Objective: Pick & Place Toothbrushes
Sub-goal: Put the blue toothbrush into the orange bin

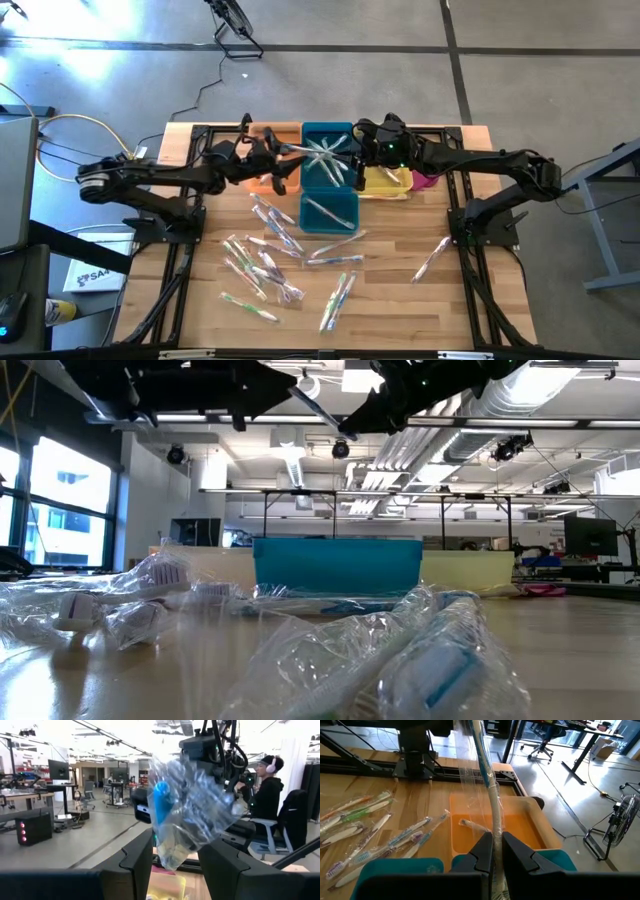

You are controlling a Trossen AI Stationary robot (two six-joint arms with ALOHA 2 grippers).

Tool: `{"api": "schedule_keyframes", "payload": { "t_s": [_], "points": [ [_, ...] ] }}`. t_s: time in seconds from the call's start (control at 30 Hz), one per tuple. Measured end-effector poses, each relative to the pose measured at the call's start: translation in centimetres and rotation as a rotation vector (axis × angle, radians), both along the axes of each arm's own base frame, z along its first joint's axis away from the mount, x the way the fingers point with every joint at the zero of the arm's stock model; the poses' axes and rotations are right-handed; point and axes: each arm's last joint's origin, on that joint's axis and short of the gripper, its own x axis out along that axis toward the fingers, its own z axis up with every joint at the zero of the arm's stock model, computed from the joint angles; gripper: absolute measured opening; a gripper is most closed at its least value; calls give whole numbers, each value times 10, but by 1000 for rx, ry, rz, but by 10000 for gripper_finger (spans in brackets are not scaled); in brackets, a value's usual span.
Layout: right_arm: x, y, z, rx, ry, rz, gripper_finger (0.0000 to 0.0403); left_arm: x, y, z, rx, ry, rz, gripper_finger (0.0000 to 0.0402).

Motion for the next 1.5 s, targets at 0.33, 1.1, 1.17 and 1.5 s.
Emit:
{"api": "schedule_keyframes", "payload": {
  "t_s": [0.33,1.1,1.17,1.5],
  "points": [
    [0,0,0,0,0,0,17,2,0,2,2,-16,-4,147],
    [0,0,-1,5,9,8,17,2,0,2,-24,-23,-42,38],
    [0,0,-1,6,11,8,18,2,0,2,-35,-22,-45,35],
    [-1,0,-2,8,21,-26,90,2,0,0,-44,-1,-44,18]
  ]
}}
